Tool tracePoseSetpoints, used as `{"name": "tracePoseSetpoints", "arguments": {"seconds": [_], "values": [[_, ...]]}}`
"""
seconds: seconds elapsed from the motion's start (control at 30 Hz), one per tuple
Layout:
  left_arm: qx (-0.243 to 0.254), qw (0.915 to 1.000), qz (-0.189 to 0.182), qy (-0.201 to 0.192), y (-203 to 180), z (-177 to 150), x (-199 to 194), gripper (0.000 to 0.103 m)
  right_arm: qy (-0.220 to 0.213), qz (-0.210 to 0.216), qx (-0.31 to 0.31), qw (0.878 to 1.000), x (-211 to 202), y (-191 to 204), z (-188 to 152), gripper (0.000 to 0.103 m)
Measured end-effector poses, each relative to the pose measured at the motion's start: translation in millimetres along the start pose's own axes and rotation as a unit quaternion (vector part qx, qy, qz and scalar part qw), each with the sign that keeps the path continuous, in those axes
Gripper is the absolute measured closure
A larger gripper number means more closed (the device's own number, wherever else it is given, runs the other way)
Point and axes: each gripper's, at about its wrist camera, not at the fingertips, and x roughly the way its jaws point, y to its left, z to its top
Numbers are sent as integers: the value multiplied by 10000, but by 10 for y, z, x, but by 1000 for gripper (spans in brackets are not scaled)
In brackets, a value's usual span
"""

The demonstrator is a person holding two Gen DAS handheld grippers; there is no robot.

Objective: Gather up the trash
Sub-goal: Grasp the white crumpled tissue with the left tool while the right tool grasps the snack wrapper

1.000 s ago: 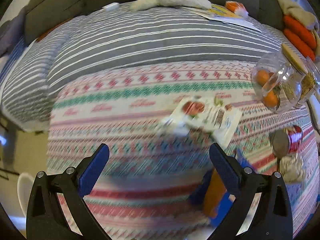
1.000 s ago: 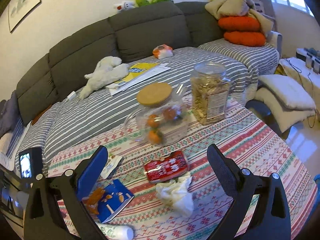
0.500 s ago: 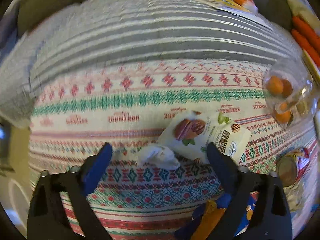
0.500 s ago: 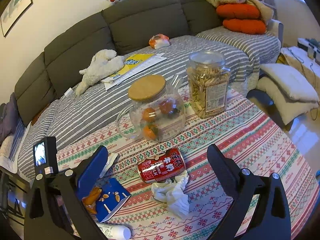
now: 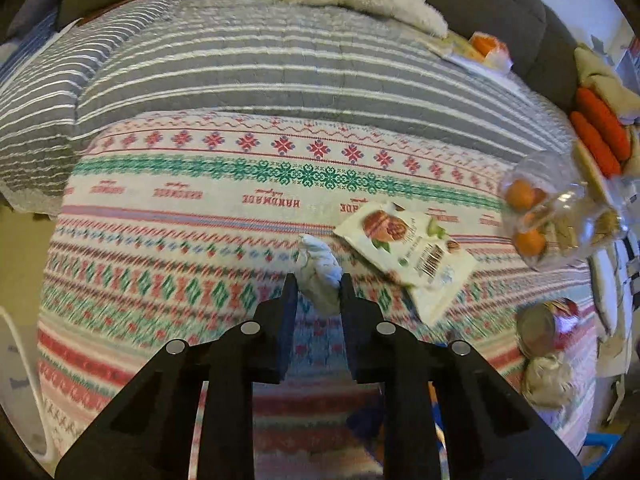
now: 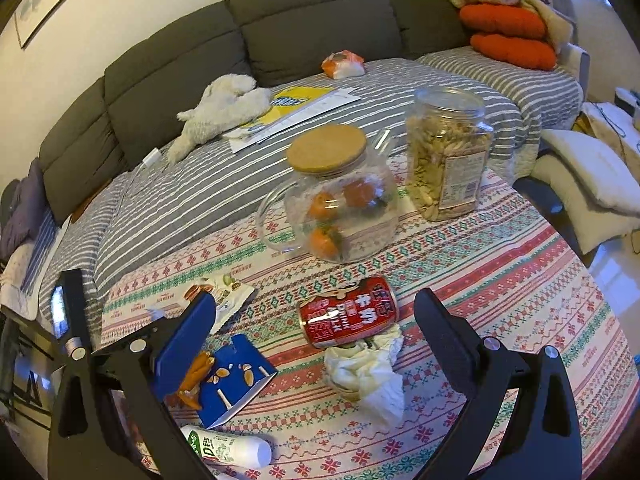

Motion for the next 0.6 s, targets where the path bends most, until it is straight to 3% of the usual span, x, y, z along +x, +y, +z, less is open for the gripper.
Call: {"name": "tracePoseSetpoints", "arguments": {"seconds": [0.23, 0.37, 0.53, 0.6], "values": [[-25, 9983, -348, -469, 95, -491, -820, 83, 41, -61, -708, 9975, 184, 408, -103, 7], [193, 9976, -170, -644, 135, -741, -1113, 83, 429, 103, -1349, 9899, 481, 813, -185, 7], [254, 9960, -202, -827, 205, -633, -1196, 83, 1297, 302, -2465, 9599, 1103, 1415, -300, 7], [238, 9955, -172, -904, 278, -624, -1263, 83, 1487, 171, -2841, 9470, 1348, 1584, -331, 7]]}}
